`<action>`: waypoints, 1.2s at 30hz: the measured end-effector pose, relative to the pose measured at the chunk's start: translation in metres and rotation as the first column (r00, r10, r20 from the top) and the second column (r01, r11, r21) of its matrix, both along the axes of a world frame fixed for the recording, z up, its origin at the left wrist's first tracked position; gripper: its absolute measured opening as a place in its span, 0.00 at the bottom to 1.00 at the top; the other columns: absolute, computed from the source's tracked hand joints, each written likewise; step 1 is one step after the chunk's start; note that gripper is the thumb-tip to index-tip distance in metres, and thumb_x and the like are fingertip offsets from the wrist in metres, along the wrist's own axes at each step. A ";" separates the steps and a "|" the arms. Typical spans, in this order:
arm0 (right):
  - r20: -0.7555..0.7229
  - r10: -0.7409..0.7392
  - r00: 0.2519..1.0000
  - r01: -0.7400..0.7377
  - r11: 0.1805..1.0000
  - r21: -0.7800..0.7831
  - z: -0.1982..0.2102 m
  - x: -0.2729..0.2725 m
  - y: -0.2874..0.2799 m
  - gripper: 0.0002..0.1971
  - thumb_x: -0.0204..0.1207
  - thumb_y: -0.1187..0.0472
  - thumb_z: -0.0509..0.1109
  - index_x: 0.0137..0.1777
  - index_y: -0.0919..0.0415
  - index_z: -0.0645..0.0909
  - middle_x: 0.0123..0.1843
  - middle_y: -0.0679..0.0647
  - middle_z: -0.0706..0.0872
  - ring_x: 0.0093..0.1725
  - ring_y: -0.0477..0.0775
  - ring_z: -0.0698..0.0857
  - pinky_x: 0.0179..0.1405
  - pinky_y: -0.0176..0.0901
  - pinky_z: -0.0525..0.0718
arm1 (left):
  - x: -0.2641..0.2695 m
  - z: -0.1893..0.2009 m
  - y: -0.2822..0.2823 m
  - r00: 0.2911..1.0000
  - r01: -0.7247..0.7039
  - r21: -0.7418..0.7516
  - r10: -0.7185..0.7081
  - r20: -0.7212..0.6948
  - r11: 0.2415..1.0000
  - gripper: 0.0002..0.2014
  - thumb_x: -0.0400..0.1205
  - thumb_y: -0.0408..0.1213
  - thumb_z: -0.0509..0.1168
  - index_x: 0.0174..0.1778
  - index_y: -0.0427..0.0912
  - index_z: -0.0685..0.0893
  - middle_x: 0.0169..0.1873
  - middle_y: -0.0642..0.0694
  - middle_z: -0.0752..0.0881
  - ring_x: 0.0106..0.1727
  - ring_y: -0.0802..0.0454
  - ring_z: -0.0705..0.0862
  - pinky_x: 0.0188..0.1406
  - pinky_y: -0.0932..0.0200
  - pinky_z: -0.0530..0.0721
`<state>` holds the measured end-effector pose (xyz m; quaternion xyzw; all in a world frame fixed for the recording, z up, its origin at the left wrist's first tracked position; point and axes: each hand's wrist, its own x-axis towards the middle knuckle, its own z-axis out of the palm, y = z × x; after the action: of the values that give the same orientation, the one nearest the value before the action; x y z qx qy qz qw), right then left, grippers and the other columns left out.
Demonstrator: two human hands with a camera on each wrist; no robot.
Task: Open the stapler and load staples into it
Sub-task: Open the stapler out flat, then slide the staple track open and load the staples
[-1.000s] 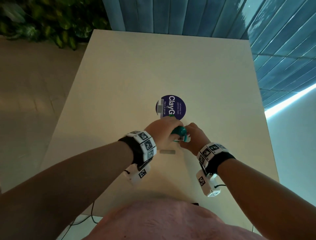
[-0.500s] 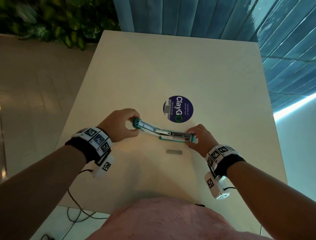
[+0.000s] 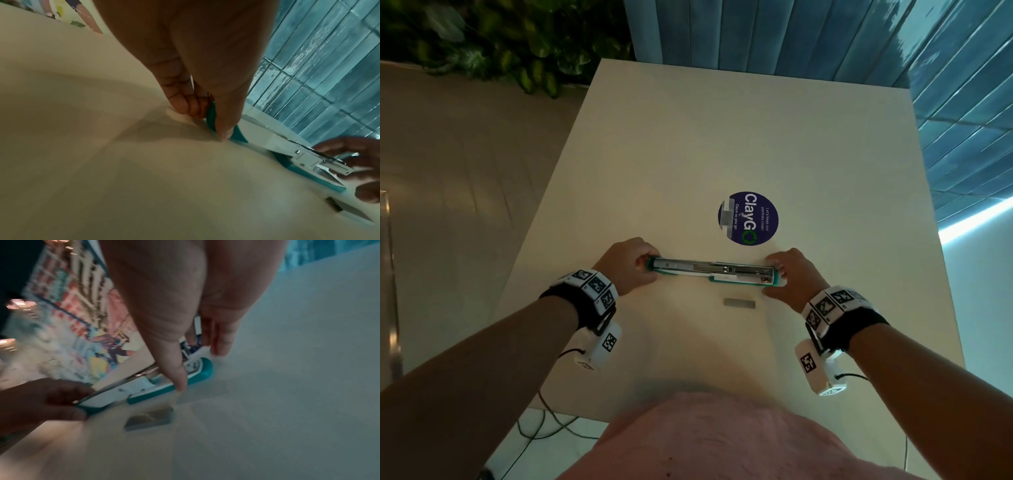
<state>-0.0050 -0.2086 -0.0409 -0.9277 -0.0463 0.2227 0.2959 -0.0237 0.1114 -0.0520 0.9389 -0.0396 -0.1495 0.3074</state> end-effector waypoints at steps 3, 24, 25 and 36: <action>0.185 0.052 0.981 -0.056 0.998 0.016 0.017 -0.011 0.010 0.28 0.61 0.61 0.79 0.60 0.57 0.71 0.60 0.54 0.73 0.56 0.54 0.75 0.57 0.48 0.80 | -0.002 -0.003 0.001 1.000 -0.024 -0.013 0.025 0.017 1.000 0.14 0.67 0.37 0.75 0.49 0.46 0.85 0.42 0.47 0.83 0.41 0.50 0.81 0.37 0.72 0.71; 0.204 0.275 0.940 -0.276 0.961 -0.021 0.018 -0.032 0.025 0.06 0.72 0.61 0.67 0.48 0.56 0.80 0.46 0.55 0.84 0.49 0.56 0.78 0.50 0.50 0.80 | -0.003 -0.005 0.001 0.998 -0.010 -0.021 0.011 0.054 1.000 0.15 0.68 0.36 0.76 0.50 0.44 0.85 0.41 0.46 0.83 0.42 0.48 0.81 0.38 0.71 0.72; 0.240 0.257 0.936 -0.256 0.966 -0.038 0.022 -0.026 0.023 0.06 0.72 0.61 0.67 0.48 0.56 0.81 0.45 0.54 0.85 0.47 0.56 0.77 0.48 0.49 0.79 | -0.003 -0.005 0.001 0.998 -0.012 -0.024 0.014 0.054 1.000 0.15 0.68 0.36 0.76 0.50 0.44 0.85 0.41 0.45 0.83 0.42 0.48 0.81 0.38 0.71 0.72; 0.143 0.226 0.964 -0.212 0.971 -0.108 0.025 -0.001 0.010 0.08 0.73 0.62 0.66 0.51 0.58 0.80 0.49 0.55 0.81 0.49 0.55 0.79 0.48 0.50 0.82 | -0.003 -0.004 0.000 0.999 -0.012 -0.017 0.013 0.048 1.000 0.15 0.68 0.35 0.76 0.50 0.44 0.84 0.41 0.47 0.82 0.42 0.50 0.80 0.38 0.72 0.71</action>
<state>-0.0055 -0.1985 -0.0157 -0.9439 -0.1610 0.1835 0.2222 -0.0270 0.1111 -0.0555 0.9399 -0.0424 -0.1245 0.3152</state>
